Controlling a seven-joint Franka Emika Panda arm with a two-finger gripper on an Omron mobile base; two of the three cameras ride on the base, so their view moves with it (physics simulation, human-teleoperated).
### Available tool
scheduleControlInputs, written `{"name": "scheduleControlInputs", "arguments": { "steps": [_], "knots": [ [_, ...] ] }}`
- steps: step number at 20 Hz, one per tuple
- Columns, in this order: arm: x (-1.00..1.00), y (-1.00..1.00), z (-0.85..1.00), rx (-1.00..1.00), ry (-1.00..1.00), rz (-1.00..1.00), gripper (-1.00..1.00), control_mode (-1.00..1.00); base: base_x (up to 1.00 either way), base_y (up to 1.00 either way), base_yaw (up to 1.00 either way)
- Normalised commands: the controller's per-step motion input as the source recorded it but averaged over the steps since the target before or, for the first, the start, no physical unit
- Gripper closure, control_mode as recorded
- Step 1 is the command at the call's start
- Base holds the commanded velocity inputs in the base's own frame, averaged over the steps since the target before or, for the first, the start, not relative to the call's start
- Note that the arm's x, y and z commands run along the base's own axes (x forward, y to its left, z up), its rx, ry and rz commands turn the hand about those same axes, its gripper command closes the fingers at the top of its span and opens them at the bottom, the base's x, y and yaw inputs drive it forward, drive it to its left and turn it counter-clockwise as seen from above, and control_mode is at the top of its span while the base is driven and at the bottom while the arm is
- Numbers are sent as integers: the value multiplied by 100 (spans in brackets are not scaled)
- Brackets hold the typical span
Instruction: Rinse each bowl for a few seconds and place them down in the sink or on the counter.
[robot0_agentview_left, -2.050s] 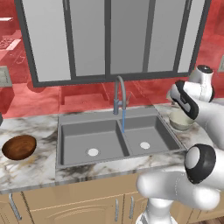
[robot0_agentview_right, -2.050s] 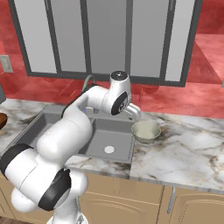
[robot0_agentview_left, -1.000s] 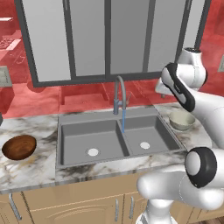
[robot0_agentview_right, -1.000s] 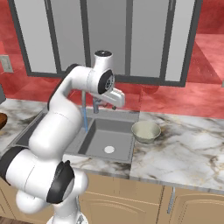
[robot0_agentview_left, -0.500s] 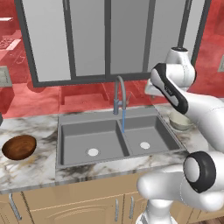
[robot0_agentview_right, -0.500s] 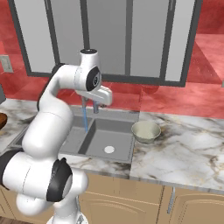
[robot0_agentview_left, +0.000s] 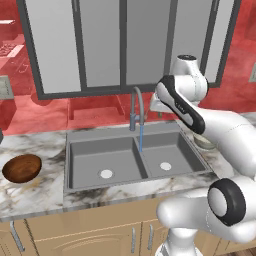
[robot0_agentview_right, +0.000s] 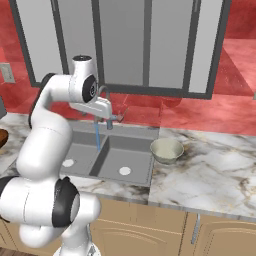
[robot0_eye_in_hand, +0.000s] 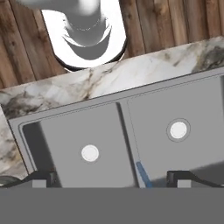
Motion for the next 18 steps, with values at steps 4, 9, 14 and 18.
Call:
{"name": "scheduleControlInputs", "arguments": {
  "steps": [4, 9, 14, 18],
  "knots": [
    [0, 50, -3, 0, 4, 5, -100, -100, 0, 0, 0],
    [1, 55, -6, 0, 7, 4, -100, -100, 0, 0, 0],
    [0, 56, -7, 0, 5, 4, -100, -100, 0, 0, 0],
    [0, 55, -7, 0, 5, 4, -100, -100, 0, 0, 0]
  ]
}}
